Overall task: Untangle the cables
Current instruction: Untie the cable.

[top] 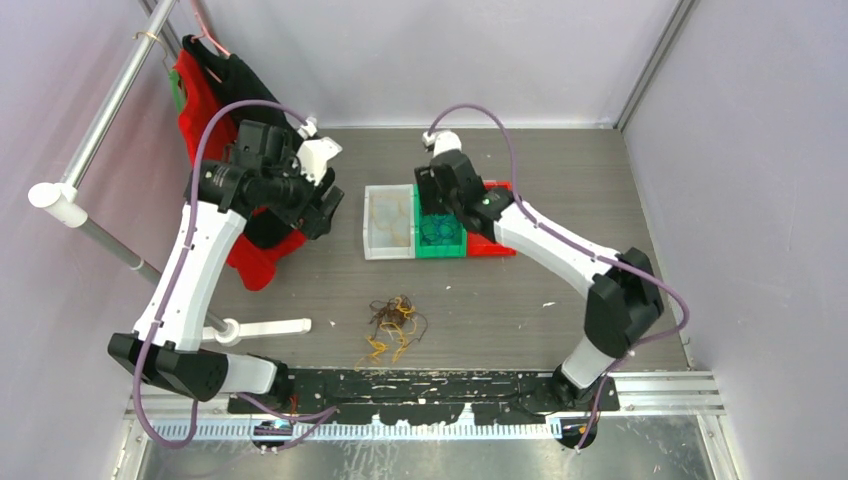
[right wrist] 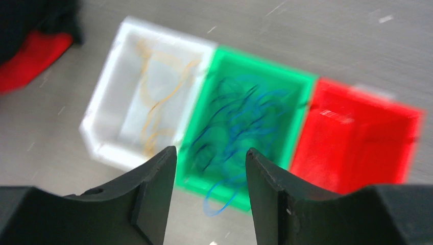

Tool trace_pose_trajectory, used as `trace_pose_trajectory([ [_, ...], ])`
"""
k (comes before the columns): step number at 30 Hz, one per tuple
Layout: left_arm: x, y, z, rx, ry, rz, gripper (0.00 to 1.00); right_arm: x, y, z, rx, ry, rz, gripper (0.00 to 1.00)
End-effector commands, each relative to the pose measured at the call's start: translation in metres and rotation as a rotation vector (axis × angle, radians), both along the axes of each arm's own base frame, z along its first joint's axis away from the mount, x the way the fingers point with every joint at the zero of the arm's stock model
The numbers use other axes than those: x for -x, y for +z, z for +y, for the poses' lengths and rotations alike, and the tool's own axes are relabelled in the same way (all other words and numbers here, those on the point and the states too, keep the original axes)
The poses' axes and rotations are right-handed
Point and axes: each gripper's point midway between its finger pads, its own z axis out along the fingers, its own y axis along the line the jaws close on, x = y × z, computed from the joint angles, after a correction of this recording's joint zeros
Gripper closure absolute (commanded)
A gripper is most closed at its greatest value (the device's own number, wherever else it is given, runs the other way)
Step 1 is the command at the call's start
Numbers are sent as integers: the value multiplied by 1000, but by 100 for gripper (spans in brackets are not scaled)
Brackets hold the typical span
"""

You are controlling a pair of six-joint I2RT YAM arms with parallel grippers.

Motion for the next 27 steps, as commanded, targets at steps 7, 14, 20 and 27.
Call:
trace_pose_trajectory([
  [7, 15, -6, -11, 57, -86, 12, 1, 156, -50, 97, -239, 443, 230, 44],
  [14, 28, -15, -15, 81, -122, 55, 1, 190, -77, 114, -249, 535, 346, 49],
  [20, 47, -26, -23, 130, -183, 75, 0, 192, -103, 109, -179, 495, 426, 57],
  [27, 59, -63, -22, 119, -216, 125, 0, 194, -98, 87, -179, 421, 394, 47],
])
